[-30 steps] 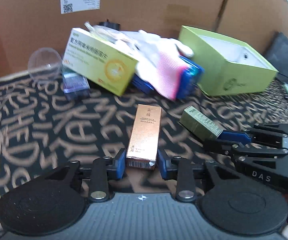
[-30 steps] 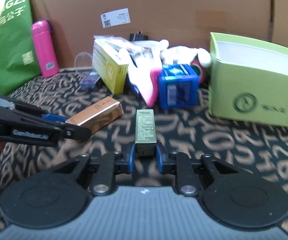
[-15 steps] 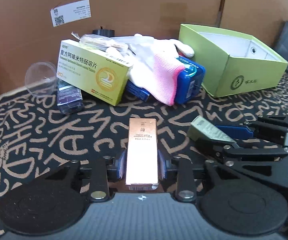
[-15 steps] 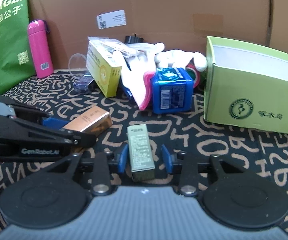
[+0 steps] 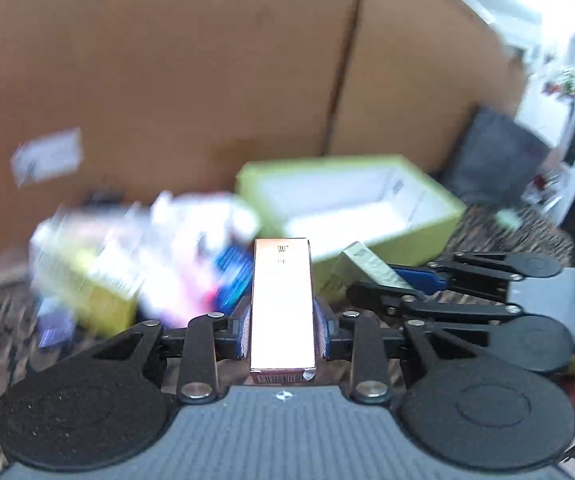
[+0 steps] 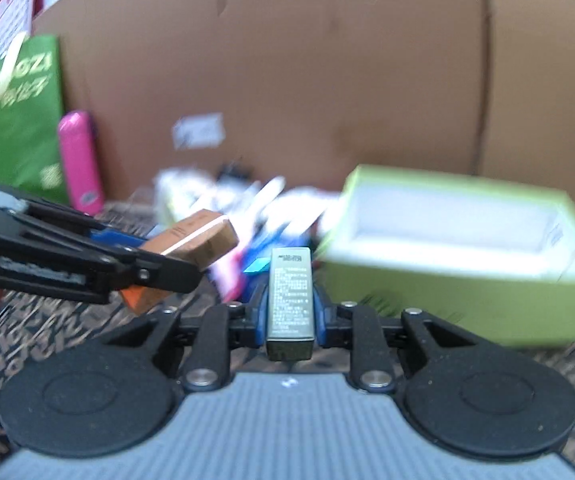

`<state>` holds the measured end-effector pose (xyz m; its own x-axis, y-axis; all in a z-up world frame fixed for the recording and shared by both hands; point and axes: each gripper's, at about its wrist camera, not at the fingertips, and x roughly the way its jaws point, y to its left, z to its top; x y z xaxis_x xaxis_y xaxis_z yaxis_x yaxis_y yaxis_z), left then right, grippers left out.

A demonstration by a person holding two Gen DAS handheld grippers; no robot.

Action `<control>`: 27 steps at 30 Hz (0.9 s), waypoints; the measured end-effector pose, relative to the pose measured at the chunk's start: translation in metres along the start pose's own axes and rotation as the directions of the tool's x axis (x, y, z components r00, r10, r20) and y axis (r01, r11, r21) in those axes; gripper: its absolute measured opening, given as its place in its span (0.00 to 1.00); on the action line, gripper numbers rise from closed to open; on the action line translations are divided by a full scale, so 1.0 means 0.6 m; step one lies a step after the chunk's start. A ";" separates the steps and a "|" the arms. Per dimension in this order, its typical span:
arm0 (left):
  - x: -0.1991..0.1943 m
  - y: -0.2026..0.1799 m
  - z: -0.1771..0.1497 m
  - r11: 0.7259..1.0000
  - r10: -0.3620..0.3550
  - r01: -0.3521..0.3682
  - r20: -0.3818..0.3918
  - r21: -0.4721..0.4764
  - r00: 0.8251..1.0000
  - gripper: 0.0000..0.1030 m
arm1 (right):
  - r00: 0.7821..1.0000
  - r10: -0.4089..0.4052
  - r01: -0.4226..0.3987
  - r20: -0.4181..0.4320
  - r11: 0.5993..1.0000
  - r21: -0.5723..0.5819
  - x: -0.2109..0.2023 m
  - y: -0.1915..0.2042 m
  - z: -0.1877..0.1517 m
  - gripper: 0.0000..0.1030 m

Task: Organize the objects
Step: 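Carry both boxes into the lime-green box and open both tools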

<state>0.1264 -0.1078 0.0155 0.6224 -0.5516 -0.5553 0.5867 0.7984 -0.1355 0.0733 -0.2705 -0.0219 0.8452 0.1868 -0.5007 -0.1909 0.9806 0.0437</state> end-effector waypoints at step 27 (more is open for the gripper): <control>0.318 -0.036 0.120 0.999 -0.011 0.007 -0.120 -0.036 0.993 0.75 | 0.932 -0.207 0.212 -0.298 0.977 -0.016 0.247 -0.231 0.066 0.55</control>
<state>0.2700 -0.2475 -0.0284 0.5492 -0.5272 -0.6485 0.5716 0.8030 -0.1687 0.2448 -0.3765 -0.0678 0.6783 -0.0464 -0.7333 -0.0152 0.9969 -0.0772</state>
